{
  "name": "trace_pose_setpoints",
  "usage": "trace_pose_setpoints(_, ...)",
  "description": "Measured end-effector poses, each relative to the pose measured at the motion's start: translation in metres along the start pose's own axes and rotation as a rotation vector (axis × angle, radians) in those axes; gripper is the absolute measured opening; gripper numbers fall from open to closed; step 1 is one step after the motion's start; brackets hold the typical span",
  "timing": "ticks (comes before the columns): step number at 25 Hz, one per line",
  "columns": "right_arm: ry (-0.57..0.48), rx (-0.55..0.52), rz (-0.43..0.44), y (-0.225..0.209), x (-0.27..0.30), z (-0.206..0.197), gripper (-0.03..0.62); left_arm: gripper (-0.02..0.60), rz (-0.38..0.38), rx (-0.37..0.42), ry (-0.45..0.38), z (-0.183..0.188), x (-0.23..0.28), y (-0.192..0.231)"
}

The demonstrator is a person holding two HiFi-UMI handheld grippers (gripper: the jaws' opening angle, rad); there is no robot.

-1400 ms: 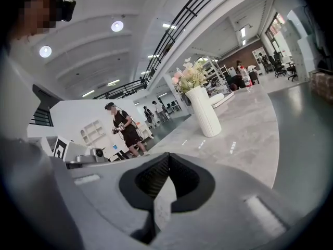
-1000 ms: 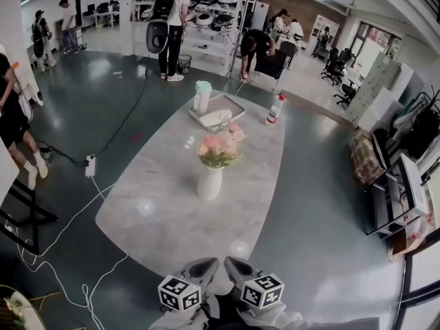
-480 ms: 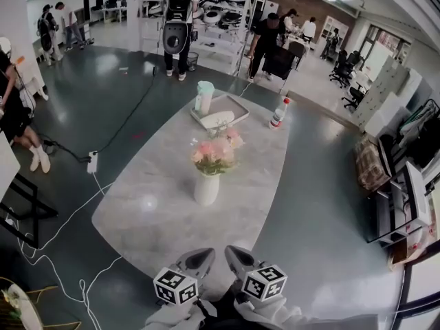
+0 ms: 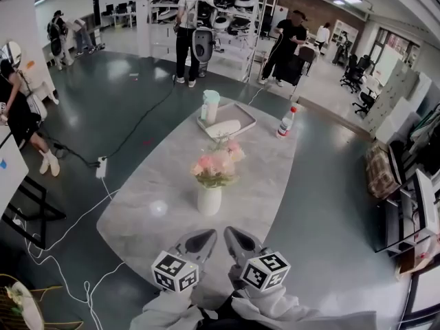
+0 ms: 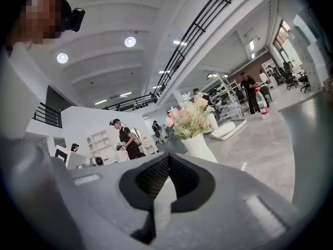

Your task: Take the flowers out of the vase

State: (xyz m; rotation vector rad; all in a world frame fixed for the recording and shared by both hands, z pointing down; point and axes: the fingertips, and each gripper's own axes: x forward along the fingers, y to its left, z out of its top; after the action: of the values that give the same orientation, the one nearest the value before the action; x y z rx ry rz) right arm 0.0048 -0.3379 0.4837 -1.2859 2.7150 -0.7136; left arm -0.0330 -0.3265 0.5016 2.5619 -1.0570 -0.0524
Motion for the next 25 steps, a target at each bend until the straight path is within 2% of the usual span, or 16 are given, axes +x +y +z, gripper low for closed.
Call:
trace_pose_setpoints(4,-0.057,-0.025,-0.006,-0.009,0.014,0.032,0.000,0.002,0.006,0.059,-0.030,0.031,0.018,0.006)
trace_pose_setpoints(10,-0.126,-0.047,-0.033,-0.016,0.032,0.070,0.000,0.002,0.019,0.095,-0.060,0.061,0.031,0.015)
trace_pose_setpoints(14,-0.145,-0.059,-0.046,-0.021,0.043,0.082,0.000,0.002,0.031,0.117,-0.077,0.078,0.038,0.019)
trace_pose_setpoints(18,-0.140,-0.057,-0.030,-0.023,0.049,0.084,0.000,0.002,0.044,0.115,-0.072,0.078,0.041,0.023)
trace_pose_setpoints(19,-0.140,-0.052,-0.016,-0.022,0.051,0.085,0.022,0.002,0.048,0.113,-0.070,0.078,0.042,0.024)
trace_pose_setpoints(20,-0.137,-0.051,-0.002,-0.020,0.053,0.085,0.141,0.002,0.052,0.110,-0.070,0.077,0.042,0.026)
trace_pose_setpoints(23,-0.124,-0.061,0.012,-0.020,0.059,0.083,0.228,0.002,0.063,0.092,-0.070,0.074,0.041,0.033)
trace_pose_setpoints(25,-0.118,-0.071,0.010,-0.022,0.062,0.083,0.346,0.002,0.070,0.080,-0.069,0.072,0.042,0.036)
